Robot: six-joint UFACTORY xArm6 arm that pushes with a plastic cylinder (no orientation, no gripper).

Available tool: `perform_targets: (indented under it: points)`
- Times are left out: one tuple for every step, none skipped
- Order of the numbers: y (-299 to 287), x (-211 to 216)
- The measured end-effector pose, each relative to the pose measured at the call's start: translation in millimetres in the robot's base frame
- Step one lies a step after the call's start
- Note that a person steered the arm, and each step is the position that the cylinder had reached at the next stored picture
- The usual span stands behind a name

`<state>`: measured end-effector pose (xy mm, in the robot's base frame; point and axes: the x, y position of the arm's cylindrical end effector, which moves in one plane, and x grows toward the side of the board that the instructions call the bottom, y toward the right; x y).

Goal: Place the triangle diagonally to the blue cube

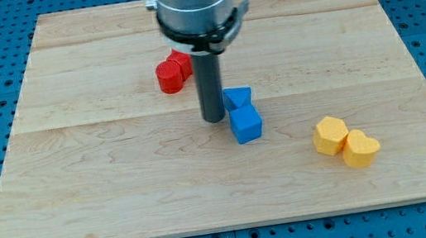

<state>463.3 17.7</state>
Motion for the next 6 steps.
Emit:
perform_targets:
  points:
    - [70,-6]
    - [110,-29]
    - [76,-30]
    - [35,-37]
    - [67,-50]
    - [126,-51]
